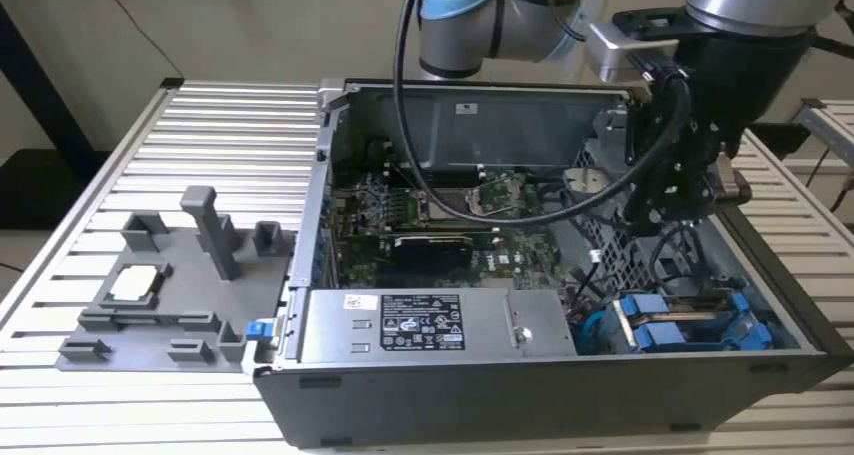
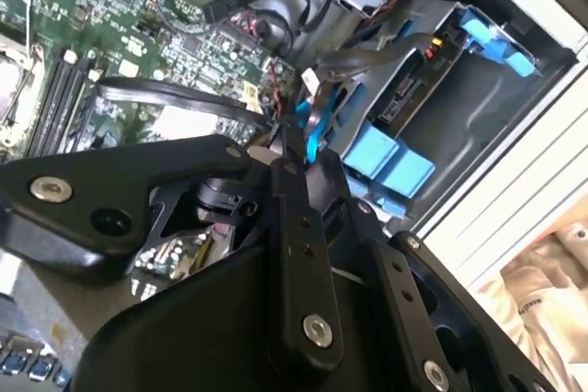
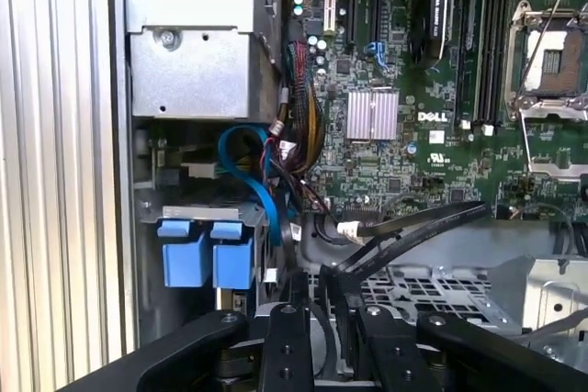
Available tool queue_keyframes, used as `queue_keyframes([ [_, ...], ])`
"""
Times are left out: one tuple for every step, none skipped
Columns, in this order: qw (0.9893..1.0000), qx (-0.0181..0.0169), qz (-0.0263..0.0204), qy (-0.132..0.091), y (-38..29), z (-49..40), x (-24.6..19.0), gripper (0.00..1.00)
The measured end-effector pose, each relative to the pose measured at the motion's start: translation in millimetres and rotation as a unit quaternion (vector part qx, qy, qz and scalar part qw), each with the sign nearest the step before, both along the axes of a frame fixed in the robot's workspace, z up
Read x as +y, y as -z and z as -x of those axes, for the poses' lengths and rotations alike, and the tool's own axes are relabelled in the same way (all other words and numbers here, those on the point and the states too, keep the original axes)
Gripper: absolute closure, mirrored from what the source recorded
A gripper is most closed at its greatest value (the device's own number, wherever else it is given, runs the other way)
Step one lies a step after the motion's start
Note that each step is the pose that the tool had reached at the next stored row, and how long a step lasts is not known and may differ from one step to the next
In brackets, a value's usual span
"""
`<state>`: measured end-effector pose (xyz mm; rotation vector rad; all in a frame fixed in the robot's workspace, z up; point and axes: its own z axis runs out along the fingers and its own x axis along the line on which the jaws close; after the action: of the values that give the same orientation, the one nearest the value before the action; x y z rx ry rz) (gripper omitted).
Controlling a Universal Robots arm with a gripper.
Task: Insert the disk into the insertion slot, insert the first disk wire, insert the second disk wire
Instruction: 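Insert the first disk wire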
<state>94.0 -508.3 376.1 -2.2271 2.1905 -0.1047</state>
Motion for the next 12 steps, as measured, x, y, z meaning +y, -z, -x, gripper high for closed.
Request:
queue_keyframes([
  [1.0000, -0.0045, 0.0003, 0.000, 0.6, 2.4, 1.0, 0.73],
  [1.0000, -0.0085, 0.0015, 0.000, 1.2, 4.5, 2.2, 0.73],
  [0.9999, -0.0117, 0.0042, 0.000, 1.7, 6.2, 3.8, 0.73],
  [0.9999, -0.0146, 0.0066, 0.000, 2.3, 8.0, 6.0, 0.73],
  [0.9998, -0.0173, 0.0075, 0.000, 3.3, 9.9, 8.8, 0.73],
  [0.9998, -0.0201, 0.0080, 0.000, 4.3, 11.5, 11.4, 0.73],
  [0.9997, -0.0231, 0.0087, 0.000, 5.1, 12.9, 13.6, 0.73],
  [0.9996, -0.0260, 0.0110, -0.001, 5.7, 13.8, 15.6, 0.73],
  [0.9995, -0.0283, 0.0146, -0.002, 6.1, 14.2, 16.8, 0.73],
  [0.9994, -0.0298, 0.0180, -0.005, 6.5, 14.3, 17.6, 0.73],
  [0.9993, -0.0310, 0.0211, -0.008, 6.7, 14.3, 18.0, 0.73],
  [0.9991, -0.0321, 0.0247, -0.011, 7.0, 14.4, 18.1, 0.73],
])
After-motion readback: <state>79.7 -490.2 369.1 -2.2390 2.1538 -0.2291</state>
